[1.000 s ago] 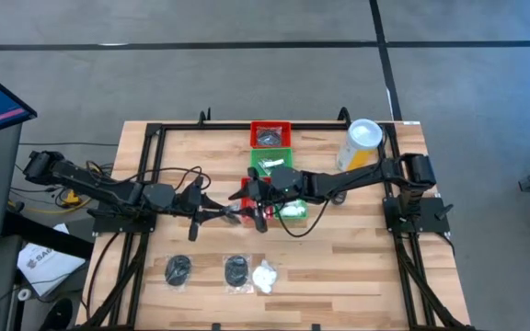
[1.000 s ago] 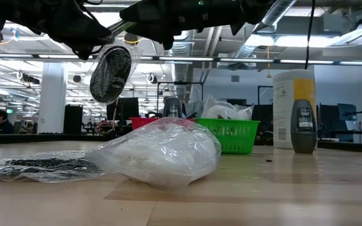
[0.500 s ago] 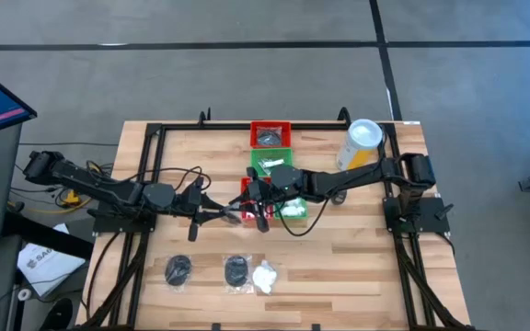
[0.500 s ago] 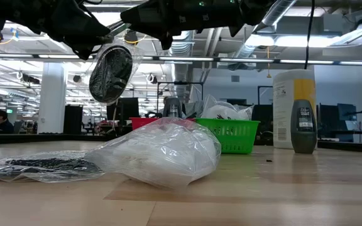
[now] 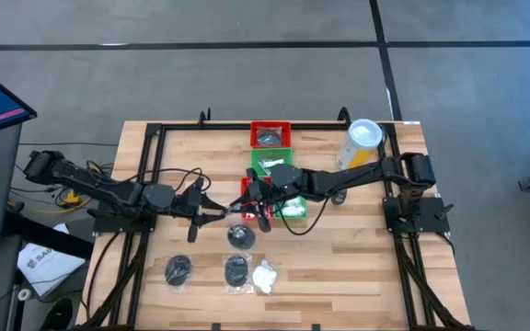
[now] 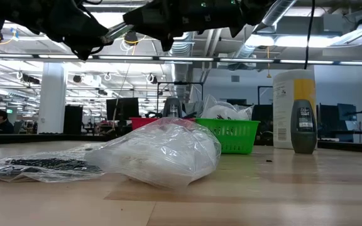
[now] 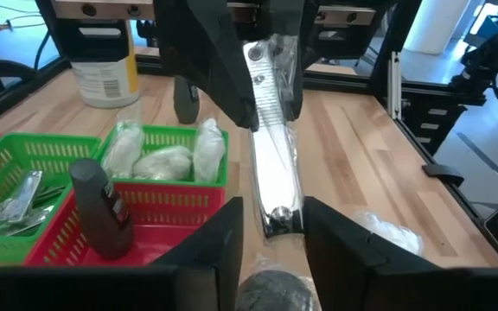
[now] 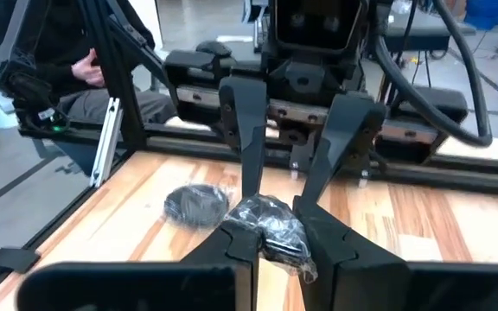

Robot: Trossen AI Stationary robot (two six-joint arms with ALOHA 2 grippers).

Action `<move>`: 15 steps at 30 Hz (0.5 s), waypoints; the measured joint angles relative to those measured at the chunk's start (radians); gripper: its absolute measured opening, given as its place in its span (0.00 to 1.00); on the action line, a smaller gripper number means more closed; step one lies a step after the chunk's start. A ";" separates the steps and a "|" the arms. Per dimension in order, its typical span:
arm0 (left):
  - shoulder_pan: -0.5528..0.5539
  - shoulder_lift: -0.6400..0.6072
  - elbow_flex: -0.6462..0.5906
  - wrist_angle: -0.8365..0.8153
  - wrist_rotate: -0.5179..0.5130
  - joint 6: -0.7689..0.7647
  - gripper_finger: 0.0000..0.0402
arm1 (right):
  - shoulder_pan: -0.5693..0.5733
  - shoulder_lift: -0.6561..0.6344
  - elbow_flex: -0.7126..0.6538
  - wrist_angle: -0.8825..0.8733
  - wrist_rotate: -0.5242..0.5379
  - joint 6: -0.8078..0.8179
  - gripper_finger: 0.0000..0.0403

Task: Pick & Place Travel size toiletries
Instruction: Put the silver nail cutter into the top green bin

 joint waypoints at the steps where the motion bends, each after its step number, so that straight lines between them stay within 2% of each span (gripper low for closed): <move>1: 0.000 0.000 0.000 -0.001 -0.005 0.000 0.28 | -0.003 -0.008 0.000 -0.019 -0.004 0.000 0.09; 15: 0.001 0.000 0.000 -0.026 -0.003 -0.001 0.28 | -0.048 -0.148 0.000 -0.330 -0.002 -0.062 0.09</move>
